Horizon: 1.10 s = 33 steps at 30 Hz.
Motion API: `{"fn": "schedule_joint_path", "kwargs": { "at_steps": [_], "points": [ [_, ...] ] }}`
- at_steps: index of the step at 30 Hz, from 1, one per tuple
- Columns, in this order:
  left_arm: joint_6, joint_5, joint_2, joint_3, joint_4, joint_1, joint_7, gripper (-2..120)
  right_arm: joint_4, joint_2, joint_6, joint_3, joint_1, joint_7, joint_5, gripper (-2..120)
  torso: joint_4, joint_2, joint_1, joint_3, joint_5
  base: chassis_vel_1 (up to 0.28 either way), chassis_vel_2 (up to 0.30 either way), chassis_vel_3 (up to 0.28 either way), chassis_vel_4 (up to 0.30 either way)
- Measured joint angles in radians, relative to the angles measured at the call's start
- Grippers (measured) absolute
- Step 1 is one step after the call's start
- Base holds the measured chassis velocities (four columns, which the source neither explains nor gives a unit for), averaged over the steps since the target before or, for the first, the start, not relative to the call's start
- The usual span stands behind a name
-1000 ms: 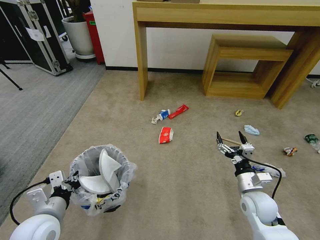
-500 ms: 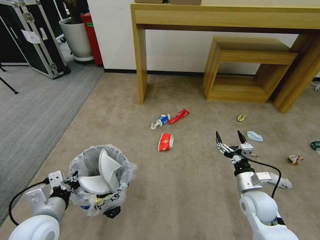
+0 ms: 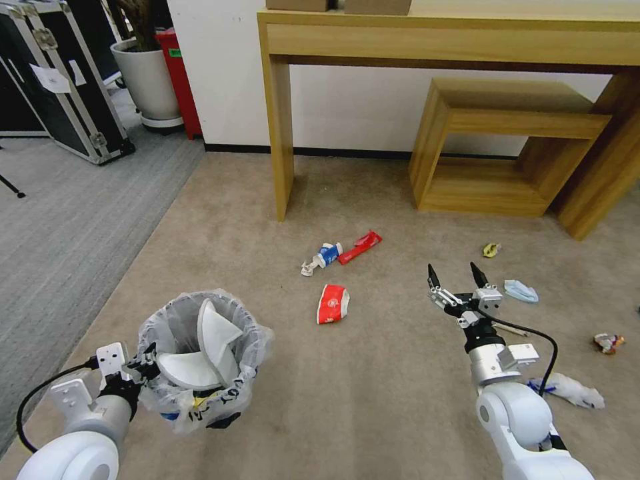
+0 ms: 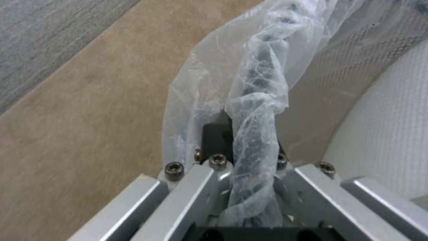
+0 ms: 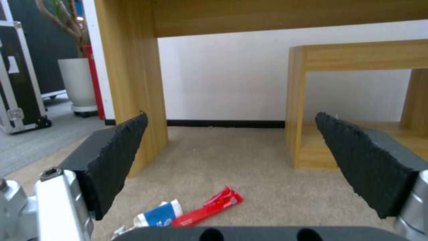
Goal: Pick up the trash bin and place the garbage on the floor into it.
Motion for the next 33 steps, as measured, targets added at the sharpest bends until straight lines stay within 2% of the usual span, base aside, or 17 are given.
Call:
{"fn": "schedule_joint_path", "kwargs": {
  "at_steps": [21,24,29,33],
  "points": [
    [-0.003,0.0,0.0,0.002,0.017,-0.012,0.001,1,-0.021,0.011,0.009,-0.02,0.017,0.006,-0.001,96,-0.0002,0.0,0.0,0.0,0.0,-0.123,0.128,0.12,-0.124],
    [-0.003,0.0,0.0,0.003,0.021,-0.013,0.001,1,-0.025,0.011,0.013,-0.024,0.02,0.008,-0.002,100,0.0,0.0,0.0,0.0,0.0001,-0.108,0.099,0.113,-0.085],
    [-0.004,0.0,0.001,0.004,0.026,-0.016,0.002,1,-0.028,0.01,0.016,-0.049,0.029,0.045,0.003,100,-0.0002,0.0,0.0,0.0,0.0001,-0.078,0.056,0.067,-0.08],
    [-0.004,0.0,0.001,0.005,0.03,-0.017,0.002,1,-0.017,-0.001,-0.028,-0.086,0.042,0.089,0.02,100,-0.0001,0.0,0.0,0.0,-0.0001,0.0,0.0,0.0,0.0]
  ]
}}
